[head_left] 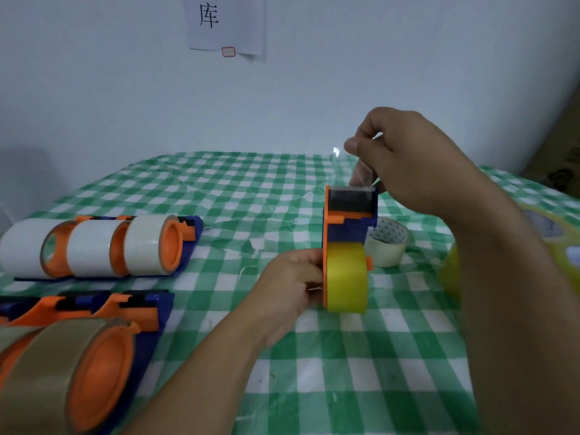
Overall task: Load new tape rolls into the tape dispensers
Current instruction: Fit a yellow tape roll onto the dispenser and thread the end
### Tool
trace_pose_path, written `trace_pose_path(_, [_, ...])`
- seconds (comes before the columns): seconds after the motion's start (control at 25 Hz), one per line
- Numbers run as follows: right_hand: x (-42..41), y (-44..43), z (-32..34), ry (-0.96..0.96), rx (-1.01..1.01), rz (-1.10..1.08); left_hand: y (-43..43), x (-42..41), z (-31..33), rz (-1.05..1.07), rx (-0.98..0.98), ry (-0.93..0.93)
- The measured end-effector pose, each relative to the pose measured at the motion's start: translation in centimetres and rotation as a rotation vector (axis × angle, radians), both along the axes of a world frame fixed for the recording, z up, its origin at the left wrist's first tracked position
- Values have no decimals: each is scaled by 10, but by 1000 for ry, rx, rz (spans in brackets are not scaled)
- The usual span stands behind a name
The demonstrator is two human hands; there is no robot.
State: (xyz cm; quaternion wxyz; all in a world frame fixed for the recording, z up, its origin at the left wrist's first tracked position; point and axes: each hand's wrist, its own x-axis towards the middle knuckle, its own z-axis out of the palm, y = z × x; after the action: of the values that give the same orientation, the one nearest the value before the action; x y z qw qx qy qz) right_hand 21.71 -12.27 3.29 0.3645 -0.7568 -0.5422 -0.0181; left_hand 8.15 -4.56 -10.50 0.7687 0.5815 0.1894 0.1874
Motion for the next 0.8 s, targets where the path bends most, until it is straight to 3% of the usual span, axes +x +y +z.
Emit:
trace_pose_path(0.28, [1,2,-1,43,55,20,9,-1,-3,218,123,38])
trace_pose_path(0.44, [-2,5,-4,53,60,49,10,2,-4,349,164,186])
trace_pose_path(0.8, [-2,8,-8,143,41,65,15,1,-10,214,265,136])
